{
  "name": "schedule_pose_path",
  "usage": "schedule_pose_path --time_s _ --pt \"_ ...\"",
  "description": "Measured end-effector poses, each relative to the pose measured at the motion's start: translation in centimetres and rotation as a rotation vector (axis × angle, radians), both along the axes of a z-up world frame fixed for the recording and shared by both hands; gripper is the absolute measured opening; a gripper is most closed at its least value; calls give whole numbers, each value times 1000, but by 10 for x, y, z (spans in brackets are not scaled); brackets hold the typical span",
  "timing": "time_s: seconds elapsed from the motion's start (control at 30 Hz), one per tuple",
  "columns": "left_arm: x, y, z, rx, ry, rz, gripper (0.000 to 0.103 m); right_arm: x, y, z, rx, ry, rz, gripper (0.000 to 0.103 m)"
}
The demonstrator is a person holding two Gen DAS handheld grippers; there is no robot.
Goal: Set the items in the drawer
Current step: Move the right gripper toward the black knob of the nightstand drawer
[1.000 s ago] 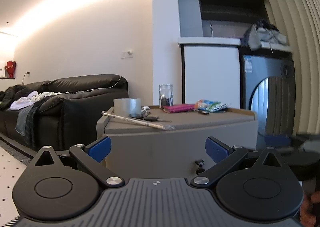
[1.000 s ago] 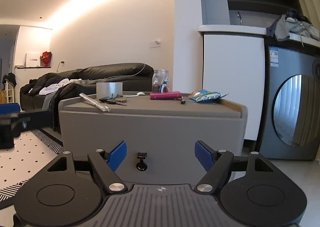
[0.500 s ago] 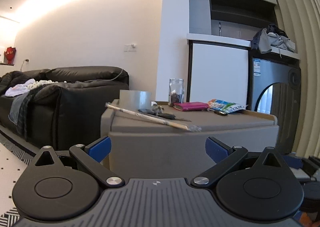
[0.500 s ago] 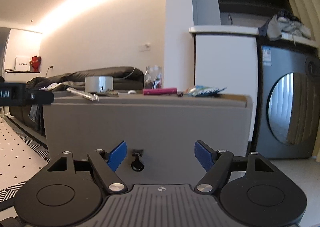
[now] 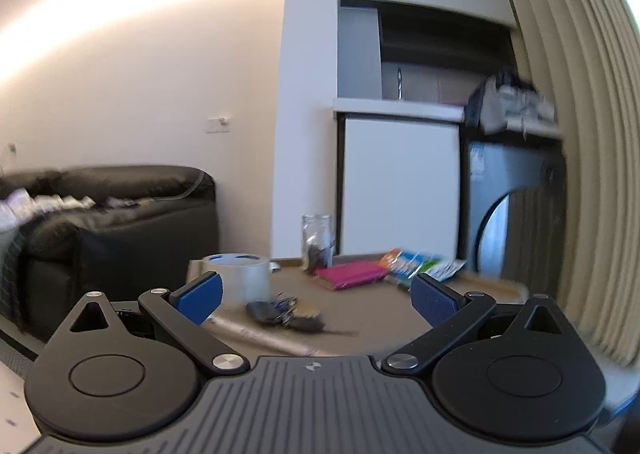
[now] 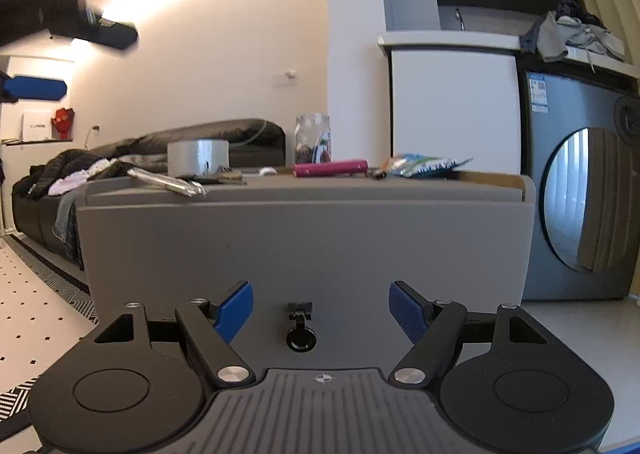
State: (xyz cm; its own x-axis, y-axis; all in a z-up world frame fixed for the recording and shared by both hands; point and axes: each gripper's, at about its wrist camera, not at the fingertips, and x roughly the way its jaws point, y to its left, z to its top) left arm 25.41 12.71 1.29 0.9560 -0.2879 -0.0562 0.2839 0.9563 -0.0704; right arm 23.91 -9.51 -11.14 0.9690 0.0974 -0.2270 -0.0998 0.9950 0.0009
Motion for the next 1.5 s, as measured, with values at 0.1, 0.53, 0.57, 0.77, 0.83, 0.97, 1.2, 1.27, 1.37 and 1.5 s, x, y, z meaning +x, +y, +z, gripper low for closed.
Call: schedule_pose_path --time_s 0.1,0.53,0.57,0.77,0.83,0.97,1.2,1.27,1.37,1.5 --pt "5 4 9 -7 16 12 103 7 2 -4 3 22 -23 78" --pt "12 7 -34 -6 73 32 103 19 13 -4 9 9 1 76" --pt "13 7 -37 -9 78 29 103 20 15 -3 1 5 1 76" --pt "16 3 -50 -37 92 19 103 23 18 -4 0 2 -4 72" --pt "19 3 -54 -30 102 21 103 18 18 -7 3 -51 -40 72" --pt "26 2 -62 -15 131 16 103 20 21 -4 -37 -51 -32 71" --pt "24 9 -66 -6 130 1 103 33 19 -5 -18 22 -43 48" --pt "23 13 -65 -18 128 3 103 38 21 -9 -24 35 -37 36" --pt "22 16 -64 -29 119 2 103 41 23 -15 -25 49 -20 26" --pt "21 16 -63 -32 114 -4 103 40 27 -21 -47 63 -6 26"
